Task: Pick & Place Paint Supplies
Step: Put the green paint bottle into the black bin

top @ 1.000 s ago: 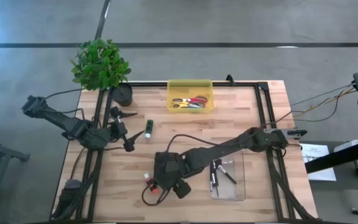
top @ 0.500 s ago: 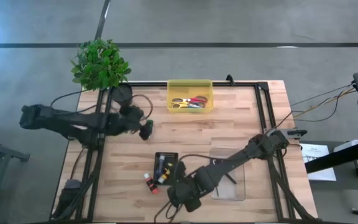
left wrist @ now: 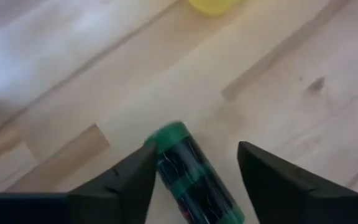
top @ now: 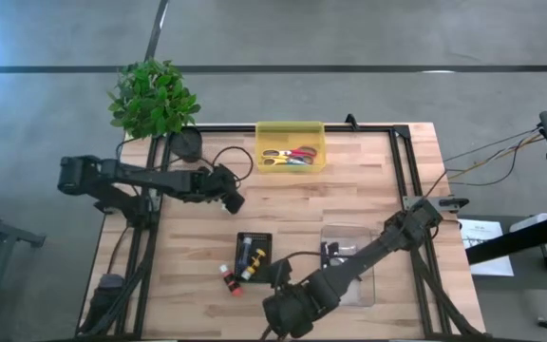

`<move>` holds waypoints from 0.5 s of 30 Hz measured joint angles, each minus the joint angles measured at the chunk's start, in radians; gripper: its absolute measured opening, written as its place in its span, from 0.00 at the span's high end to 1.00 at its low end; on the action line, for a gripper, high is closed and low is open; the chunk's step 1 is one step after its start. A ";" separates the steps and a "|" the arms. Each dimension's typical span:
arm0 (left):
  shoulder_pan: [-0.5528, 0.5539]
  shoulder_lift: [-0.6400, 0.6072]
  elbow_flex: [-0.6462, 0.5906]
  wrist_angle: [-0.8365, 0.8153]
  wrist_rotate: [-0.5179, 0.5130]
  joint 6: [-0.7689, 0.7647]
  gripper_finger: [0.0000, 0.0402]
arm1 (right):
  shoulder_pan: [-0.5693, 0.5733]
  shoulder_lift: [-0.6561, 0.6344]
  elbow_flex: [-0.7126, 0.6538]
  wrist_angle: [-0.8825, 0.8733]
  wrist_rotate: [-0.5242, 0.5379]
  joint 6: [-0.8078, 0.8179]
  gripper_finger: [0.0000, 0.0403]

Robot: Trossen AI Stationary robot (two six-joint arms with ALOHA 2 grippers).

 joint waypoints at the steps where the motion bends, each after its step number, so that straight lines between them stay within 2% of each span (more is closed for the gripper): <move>1: 0.000 0.012 0.000 0.001 0.002 0.000 0.45 | 0.003 0.000 0.000 0.000 0.000 0.007 0.34; 7: -0.001 0.094 0.002 0.043 0.012 -0.009 0.54 | 0.024 0.000 -0.004 0.016 0.001 0.019 0.34; 15: -0.001 0.169 0.001 0.042 0.034 -0.034 0.55 | 0.051 0.000 -0.005 0.029 0.026 0.036 0.34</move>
